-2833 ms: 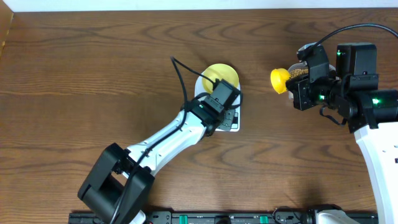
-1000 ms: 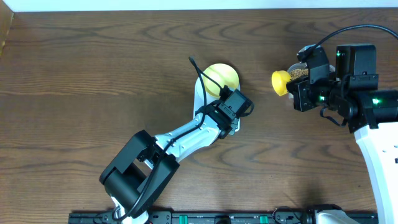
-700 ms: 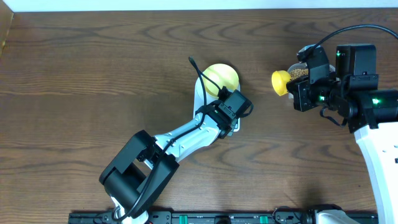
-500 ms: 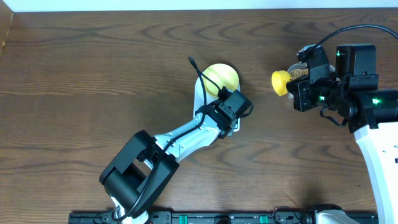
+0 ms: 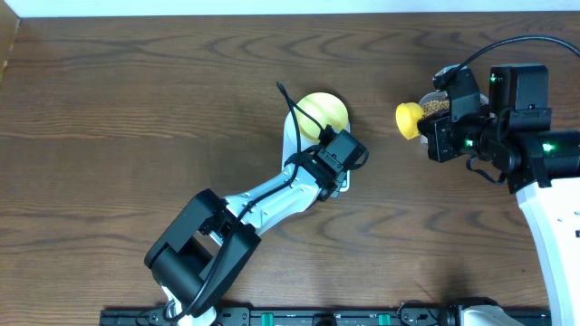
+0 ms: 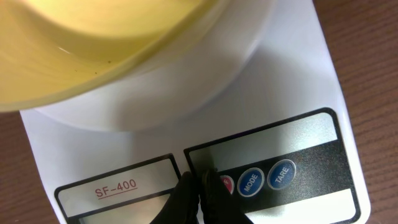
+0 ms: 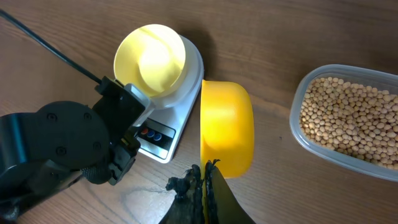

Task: Scoop item into bowl and weigh 50g on scale

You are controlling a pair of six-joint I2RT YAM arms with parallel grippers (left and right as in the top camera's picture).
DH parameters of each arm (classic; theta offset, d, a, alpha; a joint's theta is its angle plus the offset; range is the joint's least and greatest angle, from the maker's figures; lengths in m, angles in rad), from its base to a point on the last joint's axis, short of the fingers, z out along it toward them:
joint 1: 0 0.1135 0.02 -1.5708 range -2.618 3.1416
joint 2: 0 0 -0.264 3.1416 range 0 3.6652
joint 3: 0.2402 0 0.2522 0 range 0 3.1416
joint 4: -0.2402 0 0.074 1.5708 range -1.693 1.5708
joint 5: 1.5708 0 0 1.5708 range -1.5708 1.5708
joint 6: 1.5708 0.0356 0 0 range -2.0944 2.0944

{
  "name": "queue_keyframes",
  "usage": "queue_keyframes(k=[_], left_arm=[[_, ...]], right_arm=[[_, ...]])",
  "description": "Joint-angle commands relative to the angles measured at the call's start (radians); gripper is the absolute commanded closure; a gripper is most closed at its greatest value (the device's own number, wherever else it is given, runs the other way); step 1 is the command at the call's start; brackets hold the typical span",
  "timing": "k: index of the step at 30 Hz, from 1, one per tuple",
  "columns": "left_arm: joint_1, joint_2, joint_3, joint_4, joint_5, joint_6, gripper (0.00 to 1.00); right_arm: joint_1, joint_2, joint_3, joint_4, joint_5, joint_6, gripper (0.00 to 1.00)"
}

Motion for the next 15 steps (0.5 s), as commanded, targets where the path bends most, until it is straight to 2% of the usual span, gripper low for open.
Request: queue_keyframes(k=[1,15], left_arm=[[0.004,0.027,-0.008,0.001,0.095,0.064,0.92],[0.005,0.026,-0.008,0.004,0.098,0.069,0.92]], right_arm=[[-0.002,0.006,0.002,0.002,-0.003,-0.007,0.99],[-0.002,0.006,0.002,0.002,-0.003,-0.007,0.99]])
